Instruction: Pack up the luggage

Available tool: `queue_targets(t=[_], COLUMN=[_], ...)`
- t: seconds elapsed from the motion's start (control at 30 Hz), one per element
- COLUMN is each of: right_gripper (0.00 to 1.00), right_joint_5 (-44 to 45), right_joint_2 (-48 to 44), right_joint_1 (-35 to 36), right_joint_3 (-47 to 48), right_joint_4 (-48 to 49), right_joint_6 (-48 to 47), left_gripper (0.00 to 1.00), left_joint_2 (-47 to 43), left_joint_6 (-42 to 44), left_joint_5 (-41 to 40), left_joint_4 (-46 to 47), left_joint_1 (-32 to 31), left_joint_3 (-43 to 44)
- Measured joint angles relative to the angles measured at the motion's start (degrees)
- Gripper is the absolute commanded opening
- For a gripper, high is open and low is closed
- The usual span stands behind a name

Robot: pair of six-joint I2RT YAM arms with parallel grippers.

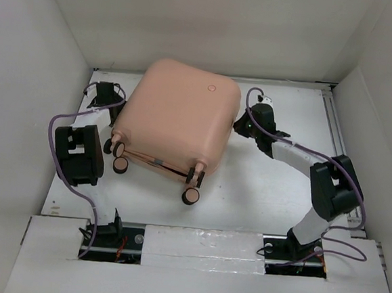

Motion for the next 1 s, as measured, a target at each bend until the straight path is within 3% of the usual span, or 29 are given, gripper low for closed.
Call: queue_targets(t=[0.13,0.3,0.43,0.5,0.53,0.6,0.63,0.7,0.77,0.83,0.87,0.9,0.97,1.0], right_gripper=[0.0,0.0,0.0,0.05,0.12,0.22,0.33,0.4,0.49,0.51,0.51,0.44,0.12,0.0], right_joint_5=[-0.17,-2.62,-4.68,-5.88,-6.73,-9.92,-11.37,-14.27,-16.41,-18.62,-19.17,-19.47,-17.97,-15.93], right_joint_2=[7.78,20.33,30.38,32.3,32.76,32.79,32.04,28.09,20.92,10.27,5.77,0.22,-8.72,-13.29], right_joint_1=[0.07,-2.75,-4.48,-5.09,-5.51,-6.23,-6.23,-5.55,-5.2,-5.2,-5.42,-5.66,-5.7,-5.49], right_joint_3=[7.8,25.83,42.82,47.43,49.35,53.51,54.88,55.21,50.12,41.33,37.62,32.65,24.17,18.58], right_joint_4=[-3.15,-12.76,-15.17,-15.17,-15.76,-17.46,-17.94,-18.71,-16.92,-16.17,-15.28,-13.27,-10.19,-7.45], right_joint_6=[-1.36,-4.44,-5.4,-6.01,-6.34,-6.8,-7.08,-8.22,-9.35,-10.05,-10.45,-10.58,-10.49,-9.55], left_gripper=[0.57,0.57,0.57,0.57,0.59,0.6,0.61,0.64,0.65,0.71,0.73,0.74,0.74,0.74], left_joint_2=[-6.05,-18.82,-31.15,-38.16,-41.66,-49.13,-52.85,-59.6,-64.81,-68.37,-69.0,-69.33,-67.95,-65.96], left_joint_6=[-7.15,-14.03,-17.22,-18.03,-18.14,-17.46,-16.59,-15.26,-14.71,-13.97,-13.68,-13.51,-13.09,-12.94], left_joint_5=[-0.44,-5.46,-9.57,-12.07,-13.0,-13.88,-13.7,-13.07,-13.33,-14.78,-15.78,-16.68,-17.81,-17.9], left_joint_4=[13.55,21.7,22.45,19.74,17.38,9.77,5.81,-0.31,-2.43,-1.79,-0.52,0.96,4.59,6.12], left_joint_1=[-0.63,-2.12,-6.49,-10.71,-13.0,-17.88,-20.15,-23.43,-24.9,-25.16,-25.16,-25.16,-25.05,-24.9], left_joint_3=[-12.9,-30.45,-42.07,-46.51,-47.87,-48.96,-48.96,-48.7,-46.71,-42.97,-41.27,-40.0,-37.46,-36.13])
